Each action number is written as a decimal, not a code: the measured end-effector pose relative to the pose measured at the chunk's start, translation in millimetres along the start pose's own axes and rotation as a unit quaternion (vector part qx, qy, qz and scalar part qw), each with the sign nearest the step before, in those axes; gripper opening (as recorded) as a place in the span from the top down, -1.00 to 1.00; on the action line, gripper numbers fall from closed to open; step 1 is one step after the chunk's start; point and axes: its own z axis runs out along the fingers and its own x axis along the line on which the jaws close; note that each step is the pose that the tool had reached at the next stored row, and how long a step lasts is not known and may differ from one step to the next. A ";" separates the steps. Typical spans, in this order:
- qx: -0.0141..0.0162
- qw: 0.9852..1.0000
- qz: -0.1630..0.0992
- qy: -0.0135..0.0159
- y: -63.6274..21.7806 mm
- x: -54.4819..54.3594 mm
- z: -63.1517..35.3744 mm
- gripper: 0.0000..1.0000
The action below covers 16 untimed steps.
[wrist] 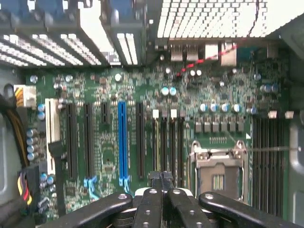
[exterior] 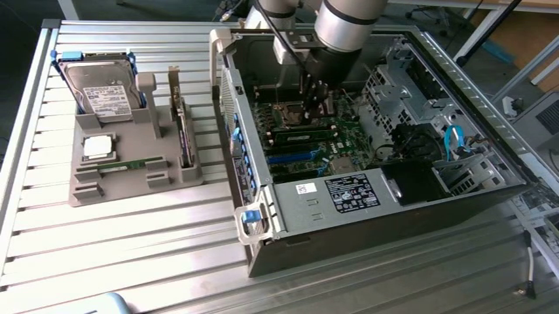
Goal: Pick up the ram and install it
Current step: 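Press down the ram until it locks into place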
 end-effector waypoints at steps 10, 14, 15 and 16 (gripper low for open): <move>0.000 1.000 0.000 0.000 19.9 0.3 1.0 0.79; 0.000 1.000 0.000 0.000 19.9 0.4 2.6 0.79; 0.000 1.000 0.000 0.000 19.9 0.4 3.8 0.79; 0.000 1.000 0.000 0.000 19.9 0.5 4.9 0.79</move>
